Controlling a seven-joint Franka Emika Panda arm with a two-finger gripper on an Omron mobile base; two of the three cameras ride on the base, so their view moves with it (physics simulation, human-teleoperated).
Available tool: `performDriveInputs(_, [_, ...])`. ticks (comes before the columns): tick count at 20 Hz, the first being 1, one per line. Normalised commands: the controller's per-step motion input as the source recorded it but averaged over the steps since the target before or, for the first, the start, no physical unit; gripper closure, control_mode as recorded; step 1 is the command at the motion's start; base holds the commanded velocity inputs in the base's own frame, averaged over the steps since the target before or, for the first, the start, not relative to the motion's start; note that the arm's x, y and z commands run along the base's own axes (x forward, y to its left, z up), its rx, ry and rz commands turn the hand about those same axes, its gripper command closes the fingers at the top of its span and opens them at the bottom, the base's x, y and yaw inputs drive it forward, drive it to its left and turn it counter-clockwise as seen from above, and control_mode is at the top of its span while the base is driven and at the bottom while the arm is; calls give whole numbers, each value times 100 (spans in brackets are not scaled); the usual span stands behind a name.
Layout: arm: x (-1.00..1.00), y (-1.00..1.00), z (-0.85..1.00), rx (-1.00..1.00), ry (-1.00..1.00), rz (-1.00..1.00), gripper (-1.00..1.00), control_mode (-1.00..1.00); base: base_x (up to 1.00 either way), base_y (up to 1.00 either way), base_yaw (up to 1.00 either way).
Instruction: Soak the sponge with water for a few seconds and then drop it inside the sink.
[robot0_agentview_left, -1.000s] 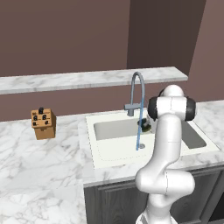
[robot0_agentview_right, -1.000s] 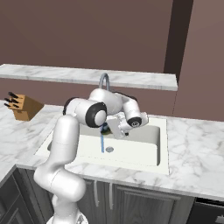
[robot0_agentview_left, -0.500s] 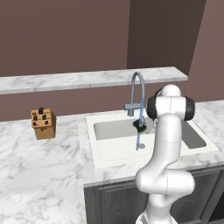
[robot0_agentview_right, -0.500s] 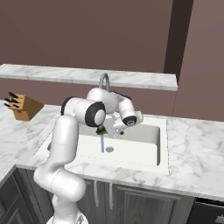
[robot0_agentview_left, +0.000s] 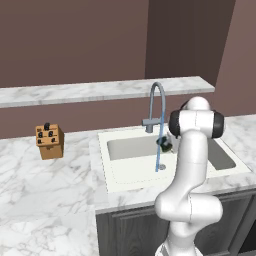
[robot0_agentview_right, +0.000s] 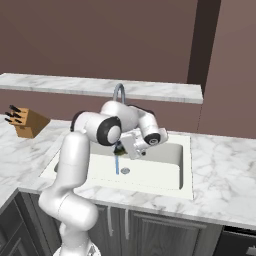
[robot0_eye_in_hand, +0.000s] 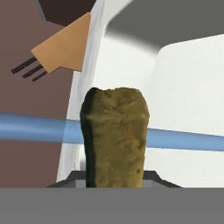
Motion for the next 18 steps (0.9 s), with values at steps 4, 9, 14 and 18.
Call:
performDriveInputs(4, [0,-42,2,-3,11,0,100,-100,0,0,0])
performDriveInputs(9, [2,-49,0,-8,17,0,100,-100,0,0,0])
performDriveInputs(14, [0,-42,0,-9,9,0,100,-100,0,0,0])
performDriveInputs(18, [14,-14,2,-8,1,0,100,-100,0,0,0])
